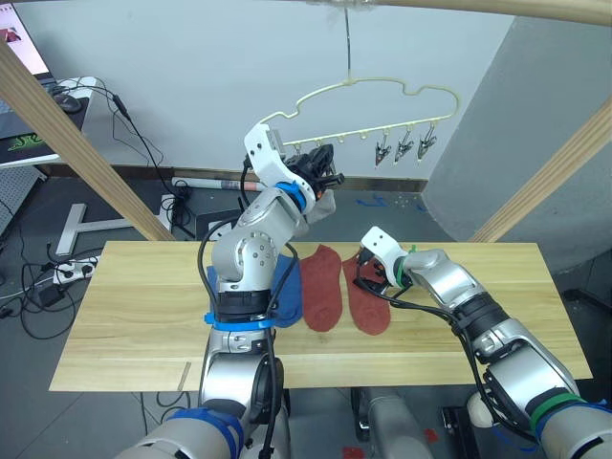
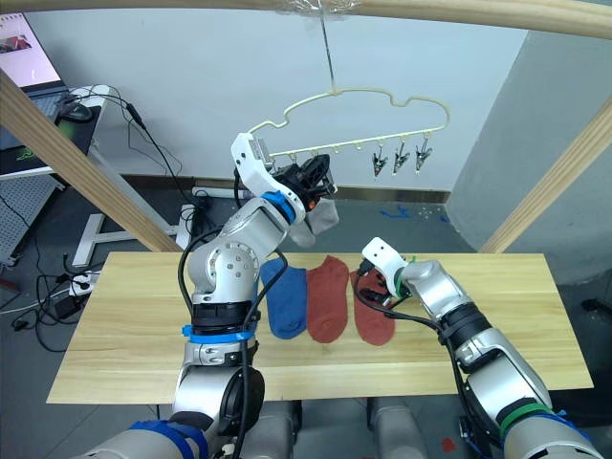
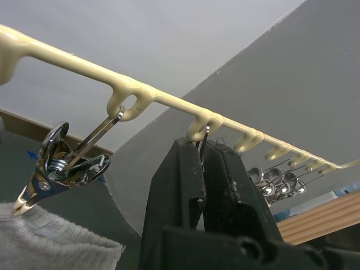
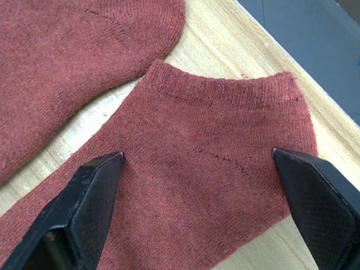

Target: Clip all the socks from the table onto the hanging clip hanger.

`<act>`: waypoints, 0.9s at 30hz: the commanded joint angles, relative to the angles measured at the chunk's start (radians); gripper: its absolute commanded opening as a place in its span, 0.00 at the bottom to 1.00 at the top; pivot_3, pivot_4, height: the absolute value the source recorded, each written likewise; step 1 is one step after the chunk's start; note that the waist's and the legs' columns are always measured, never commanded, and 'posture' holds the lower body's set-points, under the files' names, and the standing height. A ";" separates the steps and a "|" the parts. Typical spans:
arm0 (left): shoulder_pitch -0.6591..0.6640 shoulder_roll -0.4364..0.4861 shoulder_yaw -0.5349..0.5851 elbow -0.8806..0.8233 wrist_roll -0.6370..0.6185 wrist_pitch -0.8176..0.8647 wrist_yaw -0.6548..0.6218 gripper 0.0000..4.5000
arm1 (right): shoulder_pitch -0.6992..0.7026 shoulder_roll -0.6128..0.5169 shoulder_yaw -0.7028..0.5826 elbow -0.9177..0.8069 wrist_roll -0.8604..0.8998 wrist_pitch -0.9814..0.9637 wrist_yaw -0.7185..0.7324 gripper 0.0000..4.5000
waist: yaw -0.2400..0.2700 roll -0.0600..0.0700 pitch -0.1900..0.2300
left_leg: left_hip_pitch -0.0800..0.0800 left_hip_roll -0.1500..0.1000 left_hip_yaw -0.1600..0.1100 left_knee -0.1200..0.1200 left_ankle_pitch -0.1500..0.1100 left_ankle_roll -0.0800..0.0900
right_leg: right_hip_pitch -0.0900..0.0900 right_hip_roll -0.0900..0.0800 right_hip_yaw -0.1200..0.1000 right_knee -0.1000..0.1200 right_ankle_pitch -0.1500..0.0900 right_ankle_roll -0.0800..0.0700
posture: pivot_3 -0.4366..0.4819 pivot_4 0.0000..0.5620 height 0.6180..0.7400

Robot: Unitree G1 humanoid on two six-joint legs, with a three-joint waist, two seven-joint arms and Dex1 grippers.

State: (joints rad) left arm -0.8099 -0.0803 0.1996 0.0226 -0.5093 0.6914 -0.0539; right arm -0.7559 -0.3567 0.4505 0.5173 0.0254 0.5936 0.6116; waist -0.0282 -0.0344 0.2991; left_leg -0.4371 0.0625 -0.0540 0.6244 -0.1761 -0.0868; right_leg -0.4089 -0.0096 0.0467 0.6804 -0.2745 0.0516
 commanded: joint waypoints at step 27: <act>-0.080 0.027 0.123 0.006 -0.191 0.115 0.019 0.03 | 0.179 0.077 -0.402 -0.588 0.153 0.428 -0.050 0.00 | -0.002 0.000 0.000 | 0.000 0.000 0.000 -0.001 0.000 0.000 | 0.000 0.000 0.000 0.000 0.000 0.000 | 0.48 0.43 1.00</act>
State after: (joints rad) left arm -0.8596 -0.0551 0.3174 0.0527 -0.6639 0.8002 -0.0327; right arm -0.5735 -0.2943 0.1074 0.0322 0.1195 0.9600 0.5789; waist -0.0304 -0.0343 0.2992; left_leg -0.4366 0.0626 -0.0546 0.6236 -0.1761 -0.0869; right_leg -0.4084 -0.0096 0.0462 0.6804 -0.2746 0.0517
